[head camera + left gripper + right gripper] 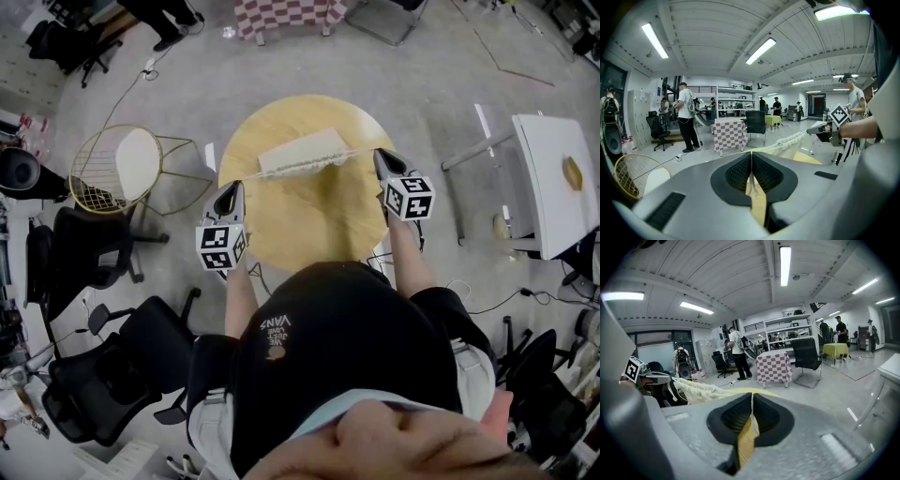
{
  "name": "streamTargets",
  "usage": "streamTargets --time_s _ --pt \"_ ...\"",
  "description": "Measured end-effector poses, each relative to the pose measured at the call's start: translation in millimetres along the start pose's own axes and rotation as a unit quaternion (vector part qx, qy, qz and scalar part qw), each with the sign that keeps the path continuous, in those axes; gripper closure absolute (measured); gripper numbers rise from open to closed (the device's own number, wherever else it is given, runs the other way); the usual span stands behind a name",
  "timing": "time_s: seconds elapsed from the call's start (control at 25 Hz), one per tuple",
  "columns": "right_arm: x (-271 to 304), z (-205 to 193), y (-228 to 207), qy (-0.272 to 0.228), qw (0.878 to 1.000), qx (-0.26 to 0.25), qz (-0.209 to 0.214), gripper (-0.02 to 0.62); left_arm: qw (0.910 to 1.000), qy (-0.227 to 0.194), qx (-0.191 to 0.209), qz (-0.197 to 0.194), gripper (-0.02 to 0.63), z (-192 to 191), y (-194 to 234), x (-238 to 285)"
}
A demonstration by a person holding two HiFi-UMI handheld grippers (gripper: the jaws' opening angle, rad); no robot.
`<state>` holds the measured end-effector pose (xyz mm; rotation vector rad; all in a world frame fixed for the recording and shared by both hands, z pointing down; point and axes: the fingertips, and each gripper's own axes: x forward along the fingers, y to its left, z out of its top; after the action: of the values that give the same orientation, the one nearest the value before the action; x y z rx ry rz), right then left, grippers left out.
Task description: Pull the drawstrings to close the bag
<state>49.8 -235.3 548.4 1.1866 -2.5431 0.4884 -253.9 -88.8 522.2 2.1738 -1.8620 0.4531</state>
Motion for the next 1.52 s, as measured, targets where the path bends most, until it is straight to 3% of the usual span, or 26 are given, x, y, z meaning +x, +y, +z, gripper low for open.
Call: streamTargets --time_s 1.52 --pt "-22.3 -48.6 -7.1 0.026 0.994 0.045 -0.096 0.591 0.9984 0.032 -0.007 -0.047 0.589 -38.6 42.2 15.3"
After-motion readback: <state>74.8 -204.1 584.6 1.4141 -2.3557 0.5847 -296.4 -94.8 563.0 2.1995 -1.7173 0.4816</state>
